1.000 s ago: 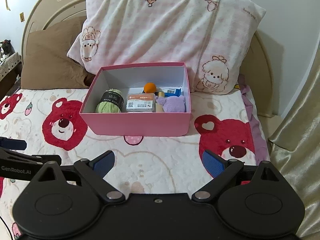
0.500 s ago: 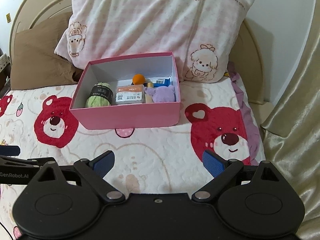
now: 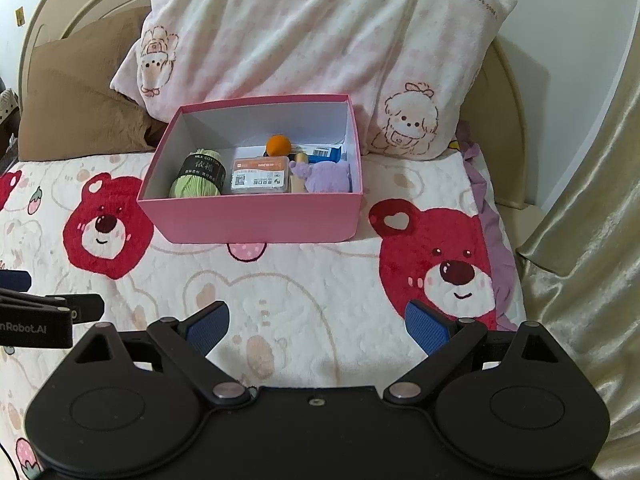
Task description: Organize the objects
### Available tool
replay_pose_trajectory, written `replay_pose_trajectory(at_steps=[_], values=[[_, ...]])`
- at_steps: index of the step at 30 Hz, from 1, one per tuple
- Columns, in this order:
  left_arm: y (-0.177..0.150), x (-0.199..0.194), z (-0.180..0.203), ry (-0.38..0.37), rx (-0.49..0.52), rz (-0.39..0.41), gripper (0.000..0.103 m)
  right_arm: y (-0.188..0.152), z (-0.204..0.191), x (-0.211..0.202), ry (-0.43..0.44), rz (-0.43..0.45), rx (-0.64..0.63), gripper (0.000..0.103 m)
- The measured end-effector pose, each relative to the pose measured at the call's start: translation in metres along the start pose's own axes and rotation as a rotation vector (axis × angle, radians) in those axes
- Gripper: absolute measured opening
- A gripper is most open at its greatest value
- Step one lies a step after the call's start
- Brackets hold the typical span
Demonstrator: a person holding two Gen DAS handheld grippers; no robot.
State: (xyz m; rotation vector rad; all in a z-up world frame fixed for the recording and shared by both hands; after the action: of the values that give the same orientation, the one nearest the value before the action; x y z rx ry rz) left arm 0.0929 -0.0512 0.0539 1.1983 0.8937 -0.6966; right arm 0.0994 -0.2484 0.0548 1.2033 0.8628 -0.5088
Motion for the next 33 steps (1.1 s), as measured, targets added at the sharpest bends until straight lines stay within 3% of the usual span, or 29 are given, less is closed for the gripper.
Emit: replay_pose_trajectory(at_steps=[33], values=[[-0.0004,-0.0033,-0.0064,-0.002,0.002,-0.004,0.103,-0.003,0.0048,-0.0034,-0.016,-0.009,0.01,0.097]])
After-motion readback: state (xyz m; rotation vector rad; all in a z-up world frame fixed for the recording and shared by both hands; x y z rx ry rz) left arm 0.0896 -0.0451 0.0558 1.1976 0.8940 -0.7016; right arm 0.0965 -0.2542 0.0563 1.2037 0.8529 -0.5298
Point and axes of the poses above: each gripper's, at about its wrist camera, not at the fingertips, and x roughly the way its jaws point, z to its right, y to its top, the point moved 2 cm from there along x, roughly the way its jaws point, and after that the axes turned 9 degrees about -x, right-handed, at the moved point
